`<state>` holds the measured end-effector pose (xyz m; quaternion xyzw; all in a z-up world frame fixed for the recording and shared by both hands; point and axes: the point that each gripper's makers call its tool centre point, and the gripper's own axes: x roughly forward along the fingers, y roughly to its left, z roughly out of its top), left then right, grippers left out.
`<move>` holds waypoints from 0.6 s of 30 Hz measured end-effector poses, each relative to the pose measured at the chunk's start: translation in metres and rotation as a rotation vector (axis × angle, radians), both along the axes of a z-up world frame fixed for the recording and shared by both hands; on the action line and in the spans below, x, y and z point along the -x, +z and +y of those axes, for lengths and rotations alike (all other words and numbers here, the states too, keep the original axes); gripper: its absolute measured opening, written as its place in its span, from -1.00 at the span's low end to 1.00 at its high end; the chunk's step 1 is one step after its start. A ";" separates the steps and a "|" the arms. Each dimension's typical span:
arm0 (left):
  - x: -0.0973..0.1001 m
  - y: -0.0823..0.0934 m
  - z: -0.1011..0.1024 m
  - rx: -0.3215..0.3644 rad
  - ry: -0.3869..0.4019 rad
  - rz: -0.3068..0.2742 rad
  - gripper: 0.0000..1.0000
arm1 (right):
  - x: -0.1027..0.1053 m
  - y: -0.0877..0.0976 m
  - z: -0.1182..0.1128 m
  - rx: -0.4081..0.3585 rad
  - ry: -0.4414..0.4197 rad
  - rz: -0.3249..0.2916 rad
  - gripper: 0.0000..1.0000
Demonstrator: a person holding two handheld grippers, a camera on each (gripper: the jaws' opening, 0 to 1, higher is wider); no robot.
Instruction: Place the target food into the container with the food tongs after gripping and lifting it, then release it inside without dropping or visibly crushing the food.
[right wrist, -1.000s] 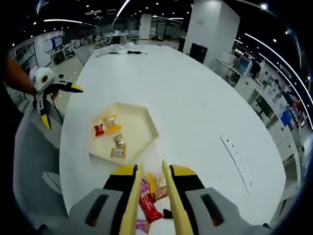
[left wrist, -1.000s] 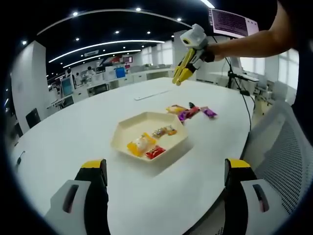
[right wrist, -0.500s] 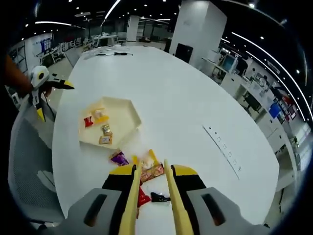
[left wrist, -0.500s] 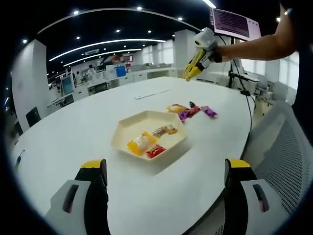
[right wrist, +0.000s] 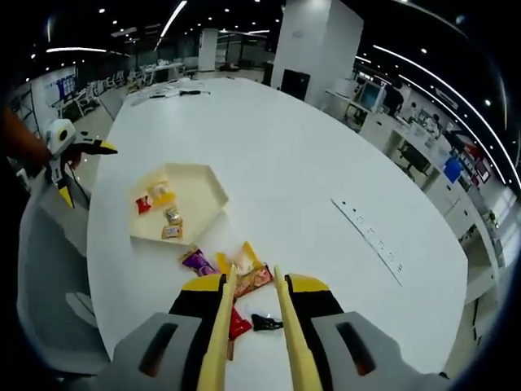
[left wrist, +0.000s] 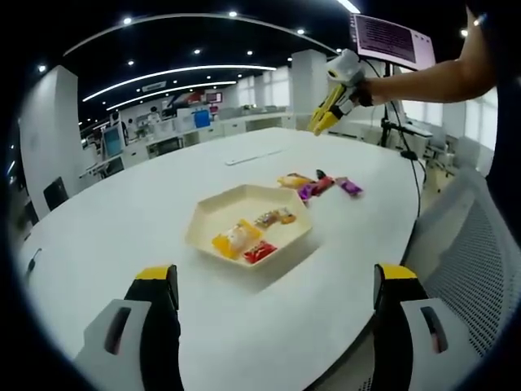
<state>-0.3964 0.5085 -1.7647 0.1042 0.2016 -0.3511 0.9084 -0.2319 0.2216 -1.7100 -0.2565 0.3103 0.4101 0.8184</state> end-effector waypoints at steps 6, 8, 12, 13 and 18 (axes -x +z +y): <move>0.001 0.000 -0.001 -0.004 -0.008 0.001 0.91 | -0.007 -0.011 0.015 -0.003 -0.010 0.013 -0.44; 0.000 0.000 -0.001 -0.002 -0.004 0.001 0.91 | -0.012 -0.015 0.017 -0.007 -0.044 0.017 -0.44; 0.000 0.001 0.000 0.004 0.002 -0.001 0.91 | -0.020 -0.025 0.016 -0.010 -0.096 0.043 -0.44; 0.000 0.001 0.000 0.005 0.002 -0.001 0.91 | -0.022 -0.028 0.018 -0.003 -0.097 0.041 -0.44; 0.000 0.002 0.000 0.006 0.004 -0.004 0.90 | -0.025 -0.037 0.024 0.007 -0.109 0.058 -0.43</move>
